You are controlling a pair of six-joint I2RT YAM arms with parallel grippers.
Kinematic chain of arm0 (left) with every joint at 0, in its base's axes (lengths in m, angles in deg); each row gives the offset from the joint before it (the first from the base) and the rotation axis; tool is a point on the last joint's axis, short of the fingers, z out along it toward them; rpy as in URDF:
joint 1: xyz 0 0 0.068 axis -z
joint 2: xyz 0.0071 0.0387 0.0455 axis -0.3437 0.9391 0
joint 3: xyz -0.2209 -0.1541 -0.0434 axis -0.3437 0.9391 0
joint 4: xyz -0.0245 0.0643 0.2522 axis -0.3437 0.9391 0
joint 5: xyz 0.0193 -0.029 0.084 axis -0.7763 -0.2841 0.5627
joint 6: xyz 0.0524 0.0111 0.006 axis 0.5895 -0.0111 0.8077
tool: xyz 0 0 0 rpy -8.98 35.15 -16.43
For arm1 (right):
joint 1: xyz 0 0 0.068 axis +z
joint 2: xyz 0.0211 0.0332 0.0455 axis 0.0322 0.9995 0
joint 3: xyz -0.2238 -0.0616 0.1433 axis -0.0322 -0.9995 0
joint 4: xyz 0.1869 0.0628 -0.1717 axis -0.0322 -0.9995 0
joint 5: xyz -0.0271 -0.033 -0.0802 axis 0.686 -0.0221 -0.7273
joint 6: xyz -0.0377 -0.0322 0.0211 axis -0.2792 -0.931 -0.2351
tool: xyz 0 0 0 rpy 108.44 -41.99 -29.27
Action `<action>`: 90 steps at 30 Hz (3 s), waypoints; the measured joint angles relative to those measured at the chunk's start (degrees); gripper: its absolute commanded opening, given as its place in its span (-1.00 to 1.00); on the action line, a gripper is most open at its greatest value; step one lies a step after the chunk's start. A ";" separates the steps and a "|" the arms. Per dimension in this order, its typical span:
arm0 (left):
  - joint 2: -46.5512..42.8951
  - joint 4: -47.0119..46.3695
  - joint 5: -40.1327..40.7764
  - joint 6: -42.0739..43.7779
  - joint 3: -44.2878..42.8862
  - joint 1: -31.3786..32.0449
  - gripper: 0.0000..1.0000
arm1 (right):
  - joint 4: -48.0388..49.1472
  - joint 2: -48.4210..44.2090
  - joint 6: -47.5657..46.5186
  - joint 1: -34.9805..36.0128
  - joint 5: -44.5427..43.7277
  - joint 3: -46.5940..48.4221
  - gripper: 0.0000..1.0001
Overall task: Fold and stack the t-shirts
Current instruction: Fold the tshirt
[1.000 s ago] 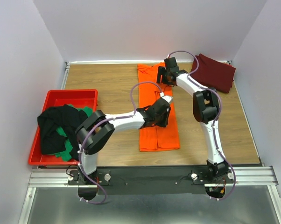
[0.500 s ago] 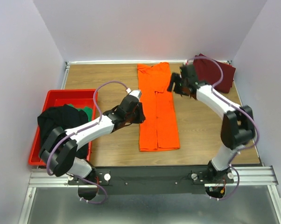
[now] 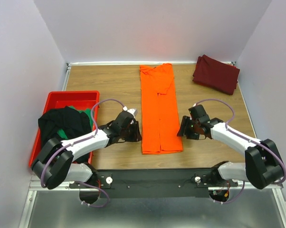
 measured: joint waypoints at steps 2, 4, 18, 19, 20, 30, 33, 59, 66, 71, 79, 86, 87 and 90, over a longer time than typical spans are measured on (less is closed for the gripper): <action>-0.28 -0.90 -1.55 -0.39 1.70 0.02 -0.15 | -0.59 -1.05 1.33 0.72 1.33 -2.05 0.29; -0.42 -1.64 -3.30 -0.85 3.26 0.28 -0.16 | -0.81 -2.34 2.43 1.27 2.64 -3.91 0.22; 0.74 -5.27 -7.74 -3.21 5.95 5.16 -0.10 | -1.62 -7.93 7.39 1.36 8.94 -9.57 0.12; 1.09 -5.25 -7.85 -3.41 5.95 5.60 -0.10 | -1.60 -8.02 7.43 1.36 9.16 -9.68 0.11; 1.38 -5.25 -7.91 -3.50 5.95 5.79 -0.11 | -1.55 -8.15 7.48 1.36 9.38 -9.84 0.04; 2.54 -3.28 -7.76 -5.22 5.29 6.40 -0.11 | -1.27 -8.83 8.31 1.36 11.58 -11.26 -0.03; 2.47 -2.47 -7.63 -5.42 5.07 6.45 -0.11 | -1.25 -8.90 8.37 1.36 11.89 -11.39 -0.03; 3.93 -2.99 -6.93 -7.34 4.81 8.92 -0.62 | -1.44 -9.01 8.26 1.36 12.00 -12.07 -0.45; 4.37 -2.84 -6.75 -6.84 3.96 9.01 -1.00 | -1.90 -9.07 7.50 1.36 12.04 -12.35 -0.99; 4.35 -1.92 -6.73 -6.14 3.85 9.03 -1.00 | -2.27 -9.60 7.04 1.73 12.17 -12.37 -0.99; 2.60 1.05 -6.71 -5.11 3.30 12.00 -1.00 | -4.17 -14.62 8.31 7.08 12.07 -12.37 -0.99; -2.95 4.09 -4.81 -5.60 3.08 16.15 -1.00 | -8.02 -20.35 11.19 12.28 10.62 -12.20 -0.99; -3.74 4.59 -4.09 -5.60 2.80 16.20 -1.00 | -8.98 -20.52 11.30 12.35 9.77 -11.65 -0.99; -4.04 6.67 -1.51 -5.16 0.04 15.98 -1.00 | -11.02 -19.37 10.99 12.46 6.56 -8.15 -0.99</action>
